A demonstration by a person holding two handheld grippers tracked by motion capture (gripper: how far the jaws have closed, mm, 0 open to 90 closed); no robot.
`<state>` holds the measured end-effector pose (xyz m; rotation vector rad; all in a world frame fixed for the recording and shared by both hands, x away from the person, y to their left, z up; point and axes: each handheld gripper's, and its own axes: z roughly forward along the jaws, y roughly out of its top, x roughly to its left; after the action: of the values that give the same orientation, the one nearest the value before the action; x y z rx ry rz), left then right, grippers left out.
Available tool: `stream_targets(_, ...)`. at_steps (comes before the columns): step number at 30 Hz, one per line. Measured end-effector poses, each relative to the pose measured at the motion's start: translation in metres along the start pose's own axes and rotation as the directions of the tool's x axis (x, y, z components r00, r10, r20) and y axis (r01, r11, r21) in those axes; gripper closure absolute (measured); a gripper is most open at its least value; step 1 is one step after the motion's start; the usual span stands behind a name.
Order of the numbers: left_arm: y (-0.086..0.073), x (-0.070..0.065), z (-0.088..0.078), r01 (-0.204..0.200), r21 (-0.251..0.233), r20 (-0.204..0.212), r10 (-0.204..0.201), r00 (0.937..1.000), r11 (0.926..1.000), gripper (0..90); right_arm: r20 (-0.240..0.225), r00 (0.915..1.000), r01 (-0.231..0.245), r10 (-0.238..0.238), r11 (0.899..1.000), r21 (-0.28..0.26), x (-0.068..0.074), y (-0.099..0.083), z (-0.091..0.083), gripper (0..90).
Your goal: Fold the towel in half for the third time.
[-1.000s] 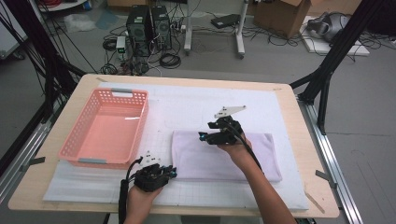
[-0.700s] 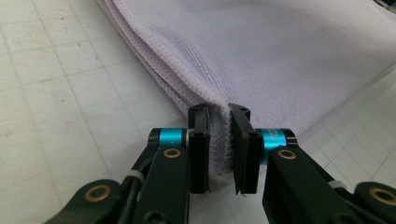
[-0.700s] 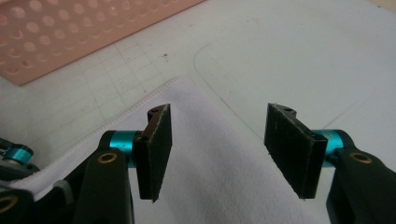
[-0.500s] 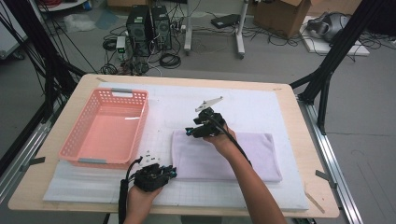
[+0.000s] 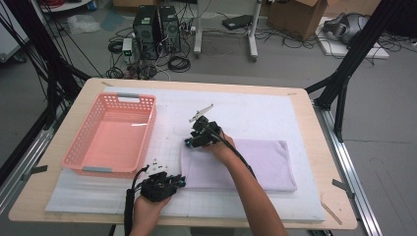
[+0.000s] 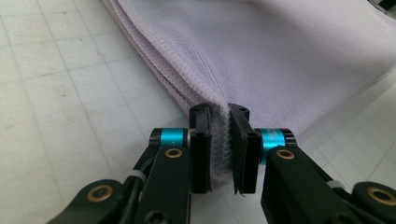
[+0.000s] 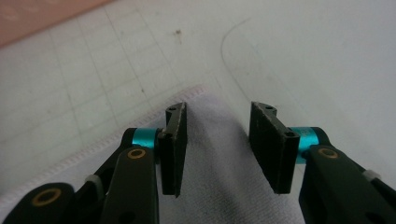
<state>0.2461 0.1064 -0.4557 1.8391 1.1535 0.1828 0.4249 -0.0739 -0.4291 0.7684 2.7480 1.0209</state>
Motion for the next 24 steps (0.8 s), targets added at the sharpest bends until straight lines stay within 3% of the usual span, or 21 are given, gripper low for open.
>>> stream_targets(2, 0.000, 0.000, 0.000, 0.010, -0.001, -0.003, -0.010, 0.9999, 1.0000, 80.4, -0.009, 0.9999, 0.006, -0.006, 1.000, 0.000, 0.000, 0.000, 0.003, 60.6)
stream_targets(6, 0.000, 0.001, 0.000, 0.020, 0.001, 0.002, -0.020, 0.9998, 0.9998, 80.4, -0.040, 0.9991, 0.016, -0.016, 1.000, 0.017, 0.000, 0.002, 0.002, 79.3)
stream_targets(10, 0.001, 0.004, -0.003, 0.025, 0.005, 0.009, -0.025, 0.9996, 0.9997, 81.6, -0.039, 0.9991, 0.021, -0.020, 1.000, 0.014, 0.001, 0.002, 0.001, 83.5)
stream_targets(16, 0.007, 0.009, -0.021, 0.050, -0.029, 0.034, -0.049, 0.9982, 0.9983, 83.0, -0.063, 0.9980, 0.000, -0.005, 0.998, -0.070, 0.005, 0.008, -0.007, 83.8)
stream_targets(20, 0.015, 0.007, -0.037, 0.053, -0.079, 0.083, -0.046, 0.9955, 0.9955, 83.0, -0.100, 0.9950, -0.017, 0.001, 0.988, -0.154, 0.009, 0.013, -0.021, 83.9)
stream_targets(24, 0.025, -0.001, -0.042, 0.046, -0.104, 0.124, -0.033, 0.9918, 0.9935, 82.9, -0.122, 0.9925, -0.024, -0.001, 0.979, -0.203, 0.009, 0.015, -0.039, 83.9)
